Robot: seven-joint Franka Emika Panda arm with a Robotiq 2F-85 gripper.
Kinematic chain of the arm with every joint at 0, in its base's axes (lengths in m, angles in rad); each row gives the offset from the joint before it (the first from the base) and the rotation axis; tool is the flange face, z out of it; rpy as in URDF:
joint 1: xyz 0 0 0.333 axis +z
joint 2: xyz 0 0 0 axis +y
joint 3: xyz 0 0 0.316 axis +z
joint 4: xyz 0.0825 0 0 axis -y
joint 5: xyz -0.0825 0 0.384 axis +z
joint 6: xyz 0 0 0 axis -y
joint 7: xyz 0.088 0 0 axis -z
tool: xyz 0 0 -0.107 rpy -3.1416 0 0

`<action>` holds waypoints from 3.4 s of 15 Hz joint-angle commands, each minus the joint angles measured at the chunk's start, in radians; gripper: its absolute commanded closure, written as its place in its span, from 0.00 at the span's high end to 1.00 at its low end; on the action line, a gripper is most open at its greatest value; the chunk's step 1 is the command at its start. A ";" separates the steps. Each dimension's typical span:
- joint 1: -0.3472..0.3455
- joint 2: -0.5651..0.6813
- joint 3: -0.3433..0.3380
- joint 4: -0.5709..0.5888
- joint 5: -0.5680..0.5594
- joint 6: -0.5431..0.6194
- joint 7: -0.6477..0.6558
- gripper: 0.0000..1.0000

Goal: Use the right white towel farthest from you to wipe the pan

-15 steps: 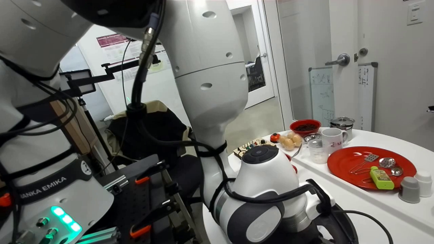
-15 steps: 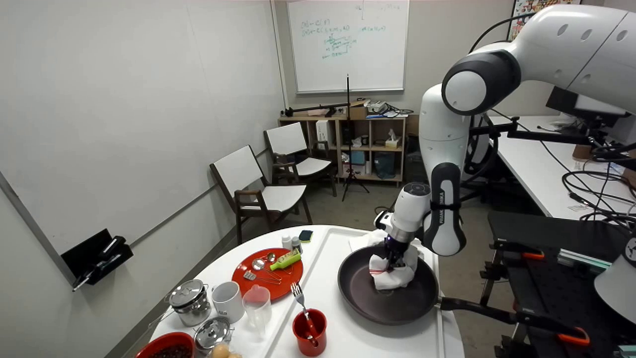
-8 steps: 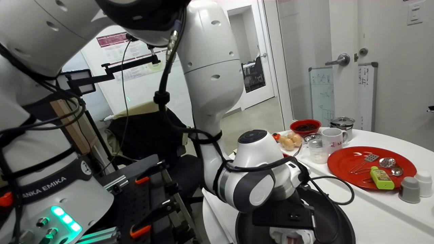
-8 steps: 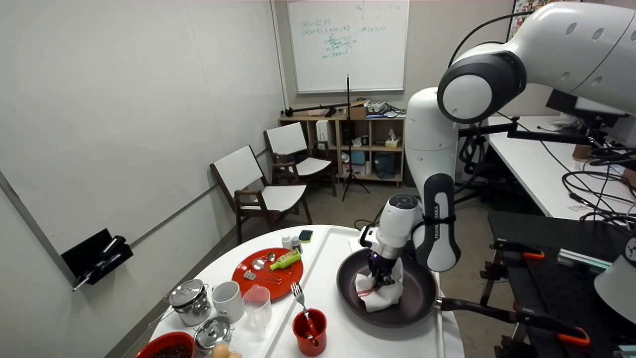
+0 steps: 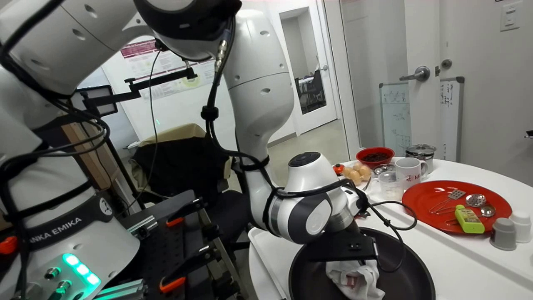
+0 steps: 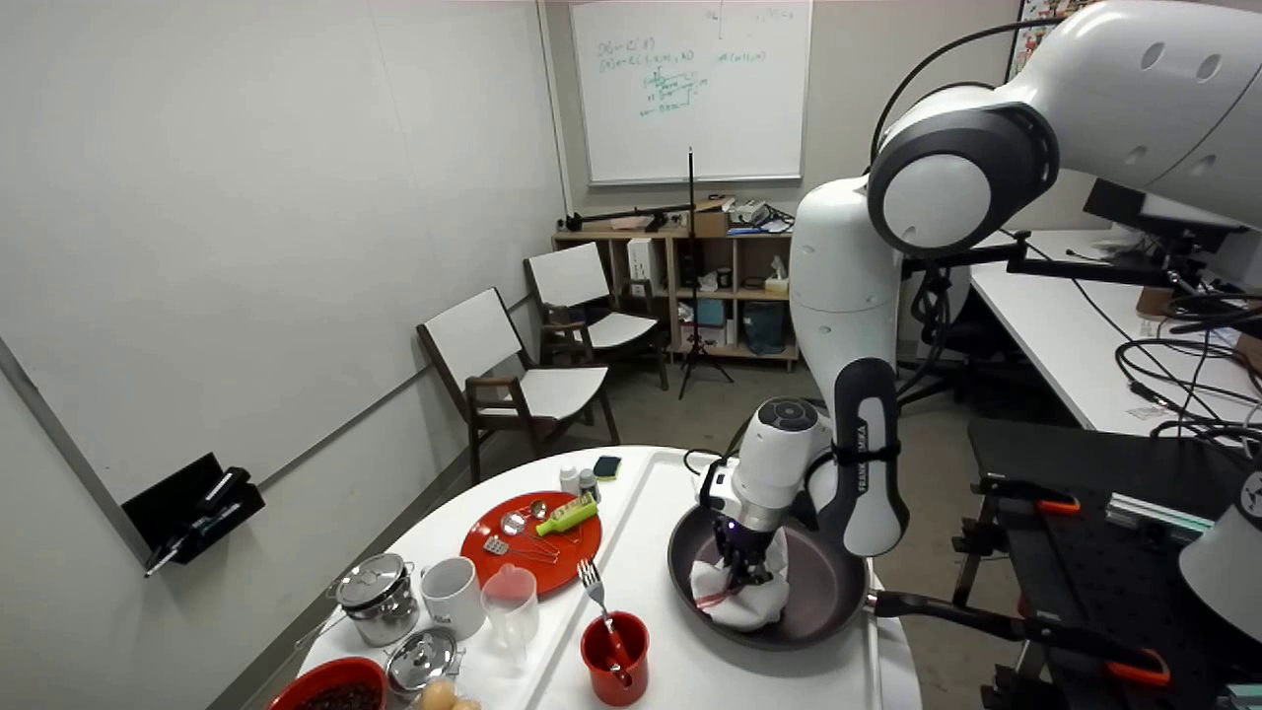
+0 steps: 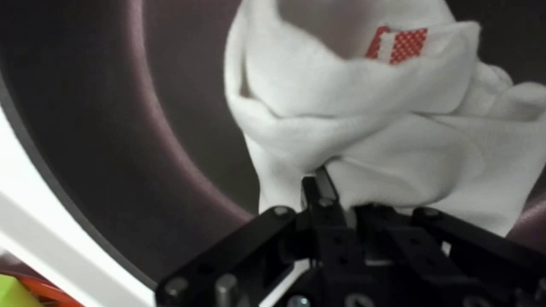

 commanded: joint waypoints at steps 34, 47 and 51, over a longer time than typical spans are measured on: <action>-0.127 0.031 0.058 -0.052 -0.105 0.010 -0.020 0.02; -0.164 0.035 -0.056 -0.139 -0.079 0.016 -0.016 0.02; -0.161 0.030 -0.062 -0.135 -0.070 0.016 -0.012 0.02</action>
